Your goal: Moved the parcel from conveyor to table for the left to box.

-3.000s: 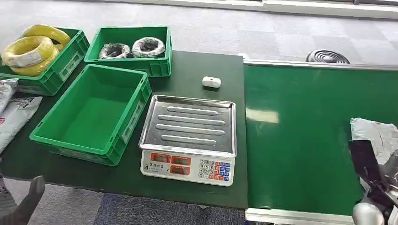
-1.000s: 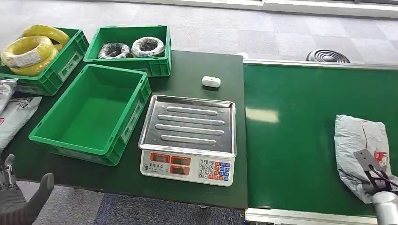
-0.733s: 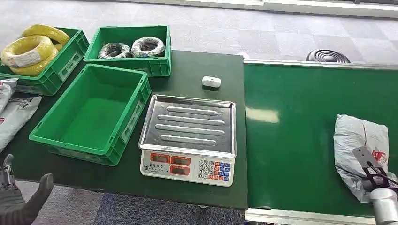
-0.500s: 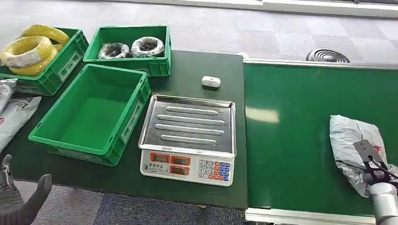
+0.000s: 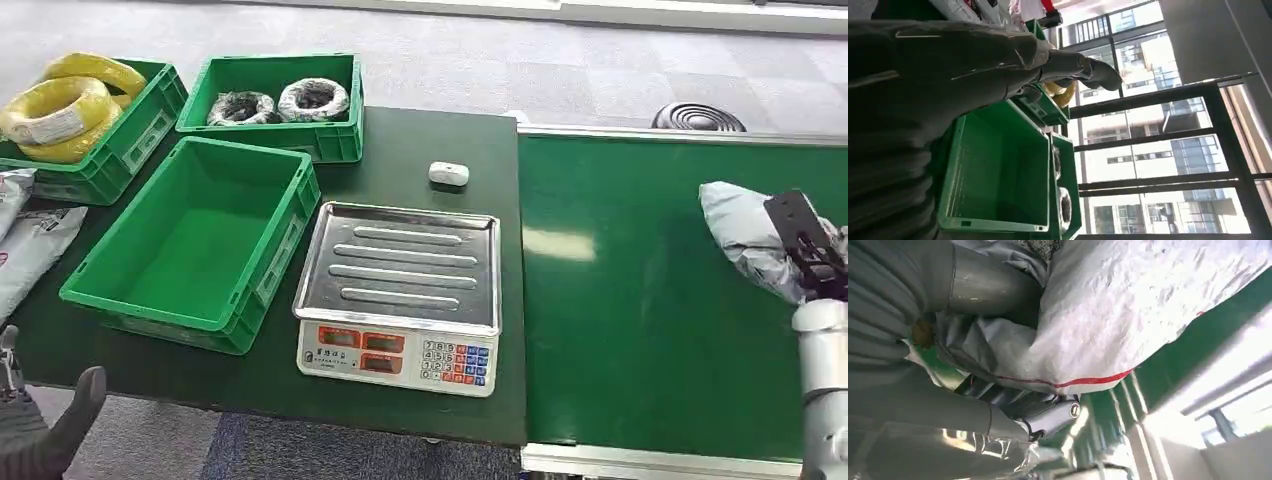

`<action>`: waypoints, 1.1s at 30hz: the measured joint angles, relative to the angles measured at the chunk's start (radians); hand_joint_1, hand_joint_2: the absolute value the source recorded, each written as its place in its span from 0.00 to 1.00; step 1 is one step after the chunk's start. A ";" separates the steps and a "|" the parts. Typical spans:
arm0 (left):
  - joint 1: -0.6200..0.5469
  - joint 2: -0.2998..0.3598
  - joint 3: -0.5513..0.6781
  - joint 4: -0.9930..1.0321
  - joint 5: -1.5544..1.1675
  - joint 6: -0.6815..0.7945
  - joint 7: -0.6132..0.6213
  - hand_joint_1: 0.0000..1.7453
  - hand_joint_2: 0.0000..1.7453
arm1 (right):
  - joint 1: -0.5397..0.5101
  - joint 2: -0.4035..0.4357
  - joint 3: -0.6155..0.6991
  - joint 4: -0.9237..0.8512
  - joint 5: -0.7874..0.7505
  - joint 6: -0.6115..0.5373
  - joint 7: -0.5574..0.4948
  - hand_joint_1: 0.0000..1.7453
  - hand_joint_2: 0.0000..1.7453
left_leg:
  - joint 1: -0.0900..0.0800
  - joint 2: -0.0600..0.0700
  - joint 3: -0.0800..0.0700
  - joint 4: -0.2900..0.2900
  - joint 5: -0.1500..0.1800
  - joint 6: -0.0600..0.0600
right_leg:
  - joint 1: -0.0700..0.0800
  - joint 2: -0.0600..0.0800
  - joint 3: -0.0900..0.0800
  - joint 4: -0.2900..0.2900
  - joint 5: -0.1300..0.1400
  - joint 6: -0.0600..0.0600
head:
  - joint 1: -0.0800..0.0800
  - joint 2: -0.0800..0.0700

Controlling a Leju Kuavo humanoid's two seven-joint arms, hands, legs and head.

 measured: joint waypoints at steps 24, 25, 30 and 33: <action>-0.084 -0.023 -0.018 0.011 -0.052 0.005 0.029 0.00 1.00 | 0.195 0.303 0.685 -0.788 0.243 0.108 0.054 1.00 1.00 | 0.000 0.002 -0.004 0.000 0.002 -0.003 | 0.000 0.002 -0.008 0.004 -0.001 -0.001 | 0.000 0.000; -0.085 -0.024 -0.017 0.011 -0.052 0.005 0.029 0.00 1.00 | 0.198 0.301 0.691 -0.796 0.243 0.110 0.056 1.00 1.00 | 0.000 0.002 -0.003 0.000 0.002 -0.003 | 0.000 0.003 -0.008 0.004 -0.001 -0.001 | 0.000 0.000; -0.085 -0.029 -0.016 0.010 -0.056 -0.003 0.039 0.00 1.00 | 0.266 0.292 0.683 -0.808 0.136 0.140 0.069 1.00 1.00 | 0.000 0.001 -0.003 0.000 0.002 -0.003 | 0.000 0.002 -0.008 0.004 -0.001 -0.001 | 0.000 0.000; -0.086 -0.033 -0.015 0.008 -0.056 -0.005 0.042 0.00 1.00 | 0.307 0.277 0.659 -0.800 0.098 0.134 0.054 1.00 1.00 | 0.000 0.001 -0.003 0.000 0.002 -0.003 | 0.000 0.002 -0.008 0.004 -0.001 -0.001 | 0.000 0.000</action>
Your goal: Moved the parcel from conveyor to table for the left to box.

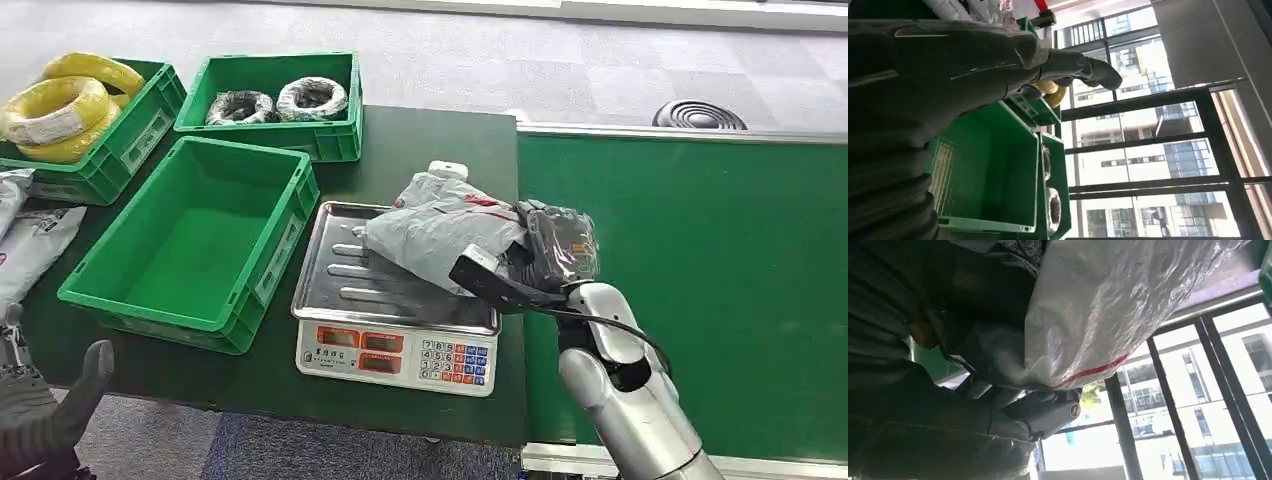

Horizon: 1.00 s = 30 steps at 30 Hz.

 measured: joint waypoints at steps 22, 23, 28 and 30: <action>-0.109 0.007 -0.015 0.011 0.048 0.050 0.007 0.00 1.00 | 0.001 -0.058 -0.037 0.052 -0.343 -0.003 -0.247 0.00 1.00 | 0.000 0.001 0.001 0.000 0.000 0.000 | 0.000 0.000 0.000 0.000 0.000 0.000 | 0.000 0.000; -0.118 0.010 -0.016 0.013 0.050 0.051 0.008 0.00 1.00 | 0.001 -0.058 -0.038 0.052 -0.350 -0.004 -0.249 0.00 1.00 | 0.000 0.001 0.001 0.000 0.000 0.000 | 0.000 0.001 0.000 0.000 0.000 0.000 | 0.000 0.000; -0.154 0.027 -0.027 0.022 0.062 0.037 0.035 0.00 1.00 | 0.005 -0.058 -0.047 0.045 -0.418 0.007 -0.263 0.00 1.00 | 0.000 0.001 0.001 0.000 0.000 0.000 | 0.000 0.000 0.000 0.000 0.000 0.000 | 0.000 0.000; -0.188 0.047 -0.033 0.028 0.086 0.010 0.070 0.00 1.00 | 0.006 -0.058 -0.053 0.038 -0.498 0.059 -0.267 0.00 1.00 | 0.000 0.001 0.001 0.000 0.000 0.000 | 0.000 0.000 0.000 0.000 0.000 0.000 | 0.000 0.000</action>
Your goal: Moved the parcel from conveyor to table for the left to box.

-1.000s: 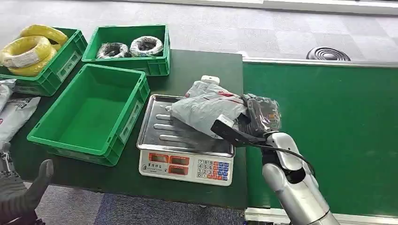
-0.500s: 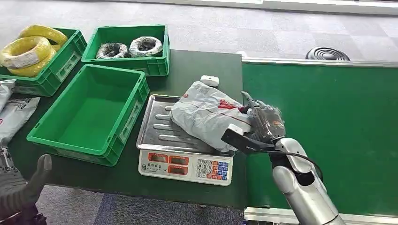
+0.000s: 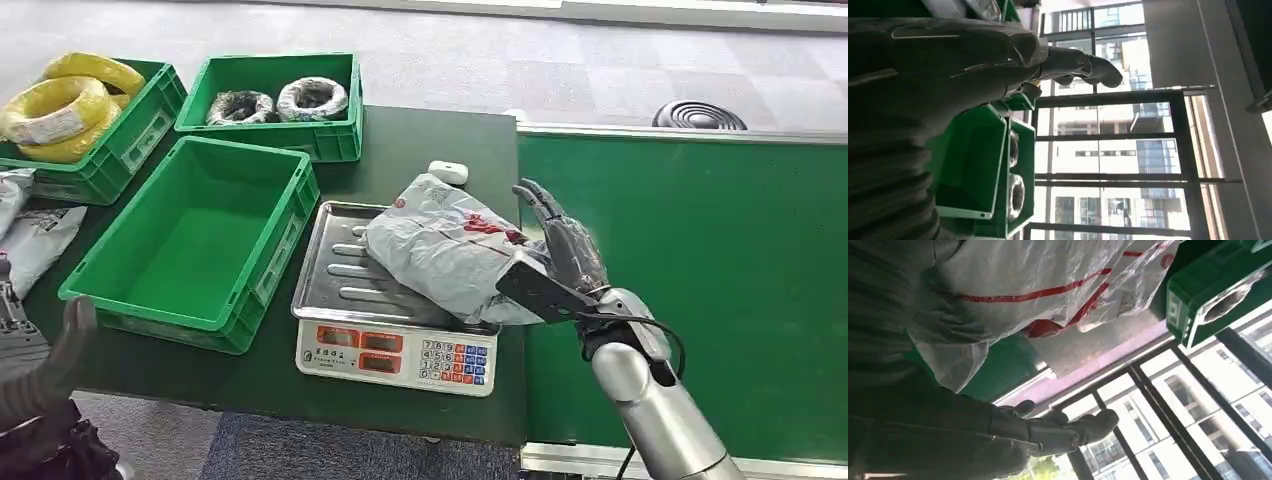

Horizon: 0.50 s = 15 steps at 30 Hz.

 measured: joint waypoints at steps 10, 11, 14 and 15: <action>-0.228 0.108 -0.125 0.096 -0.274 -0.067 0.114 0.00 1.00 | 0.081 -0.084 -0.077 -0.017 -0.316 0.250 -0.224 0.00 1.00 | 0.000 -0.001 0.001 0.001 0.000 0.000 | -0.001 -0.001 0.001 0.000 0.000 0.000 | 0.000 0.000; -0.253 0.117 -0.145 0.116 -0.329 -0.078 0.139 0.00 1.00 | 0.091 -0.095 -0.090 -0.020 -0.346 0.271 -0.250 0.00 1.00 | -0.001 -0.002 0.000 0.001 0.000 0.000 | -0.001 -0.001 0.001 0.000 0.000 0.000 | 0.000 0.000; -0.313 0.133 -0.208 0.190 -0.449 -0.096 0.194 0.00 1.00 | 0.107 -0.125 -0.134 -0.030 -0.412 0.309 -0.306 0.00 1.00 | -0.001 -0.001 0.000 0.001 0.001 0.000 | -0.002 -0.001 0.001 0.000 0.001 0.000 | 0.001 0.000; -0.325 0.137 -0.222 0.206 -0.454 -0.096 0.196 0.00 1.00 | 0.109 -0.130 -0.144 -0.034 -0.417 0.315 -0.307 0.00 1.00 | -0.001 0.001 0.001 0.001 0.000 0.000 | -0.002 0.001 0.001 0.000 0.001 0.000 | 0.000 0.000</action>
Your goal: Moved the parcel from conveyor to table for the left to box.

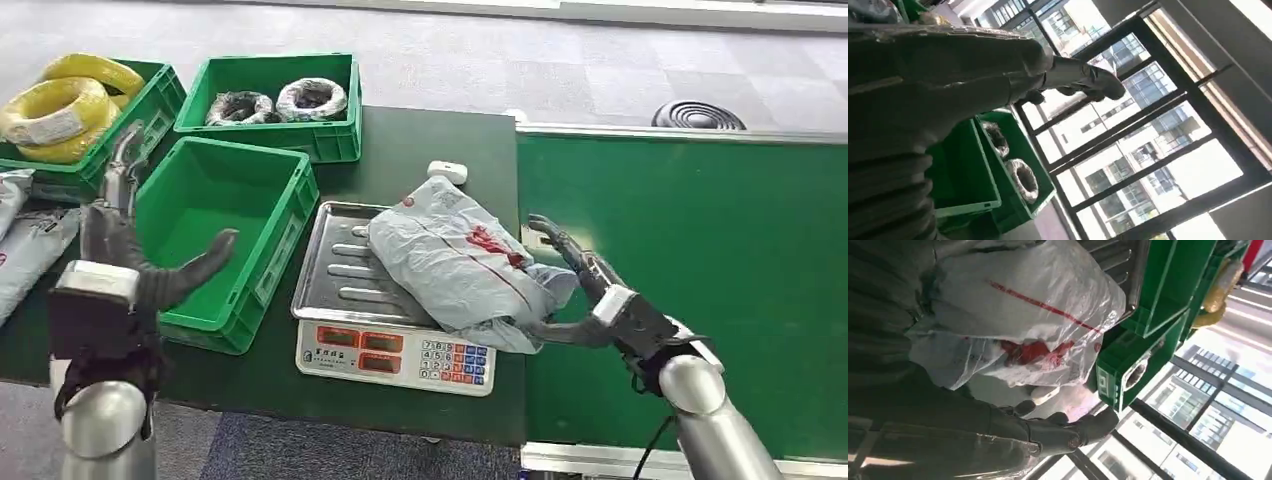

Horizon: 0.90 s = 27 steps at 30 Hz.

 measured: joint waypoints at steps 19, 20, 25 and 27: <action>-0.190 0.066 -0.268 0.460 -0.226 -0.192 0.152 0.00 1.00 | 0.163 0.142 -0.332 -0.407 -0.042 -0.373 -0.052 0.00 1.00 | 0.000 0.000 -0.001 0.000 0.000 0.000 | 0.000 0.001 -0.002 0.000 0.000 0.000 | 0.000 0.000; -0.202 0.064 -0.290 0.487 -0.226 -0.197 0.159 0.00 1.00 | 0.179 0.150 -0.353 -0.429 -0.047 -0.381 -0.058 0.00 1.00 | 0.000 0.000 -0.001 0.000 0.000 0.000 | 0.000 0.001 -0.002 0.000 0.000 0.000 | 0.000 0.000; -0.241 0.054 -0.383 0.579 -0.205 -0.208 0.178 0.00 1.00 | 0.213 0.190 -0.401 -0.490 -0.053 -0.391 -0.066 0.00 1.00 | 0.000 0.001 -0.001 0.000 0.000 0.000 | 0.000 0.001 -0.002 0.000 0.000 0.000 | 0.000 0.000; -0.249 0.049 -0.414 0.607 -0.203 -0.209 0.178 0.00 1.00 | 0.214 0.201 -0.402 -0.502 -0.052 -0.393 -0.067 0.00 1.00 | 0.000 0.000 -0.001 0.000 0.000 0.000 | 0.000 0.001 -0.002 0.000 0.000 0.000 | 0.000 0.000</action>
